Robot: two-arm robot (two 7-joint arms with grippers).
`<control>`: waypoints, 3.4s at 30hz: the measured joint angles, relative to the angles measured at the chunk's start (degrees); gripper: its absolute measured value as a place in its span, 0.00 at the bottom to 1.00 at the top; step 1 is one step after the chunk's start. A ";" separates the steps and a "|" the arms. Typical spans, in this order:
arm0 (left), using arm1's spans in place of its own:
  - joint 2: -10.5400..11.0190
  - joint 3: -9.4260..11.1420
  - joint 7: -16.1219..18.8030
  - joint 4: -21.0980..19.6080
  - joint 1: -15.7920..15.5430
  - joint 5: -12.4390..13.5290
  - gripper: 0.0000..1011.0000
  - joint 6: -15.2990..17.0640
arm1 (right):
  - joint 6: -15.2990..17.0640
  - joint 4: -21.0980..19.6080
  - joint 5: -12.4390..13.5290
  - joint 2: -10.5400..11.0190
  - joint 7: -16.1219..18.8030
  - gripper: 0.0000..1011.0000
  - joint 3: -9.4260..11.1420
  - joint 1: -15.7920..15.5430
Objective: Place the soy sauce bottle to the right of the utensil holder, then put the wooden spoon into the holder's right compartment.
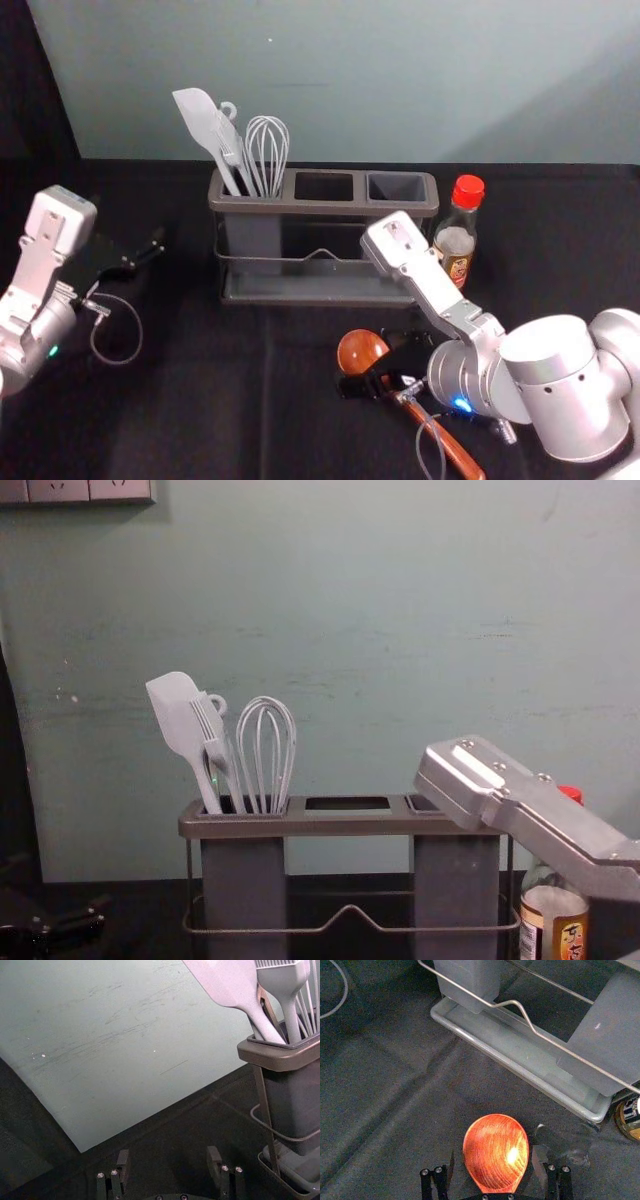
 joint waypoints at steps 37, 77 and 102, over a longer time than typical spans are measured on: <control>0.00 0.01 0.00 0.00 0.00 0.00 0.99 0.00 | -2.78 3.75 -4.08 -2.92 2.81 0.99 1.31 -0.22; 0.00 0.00 0.00 0.00 0.00 0.00 0.99 0.00 | -42.40 -19.92 1.16 -0.16 2.60 0.83 21.05 -22.53; 0.00 0.00 0.00 0.00 0.00 0.00 0.99 0.00 | -70.00 -10.61 13.76 0.00 6.94 0.83 21.35 -22.72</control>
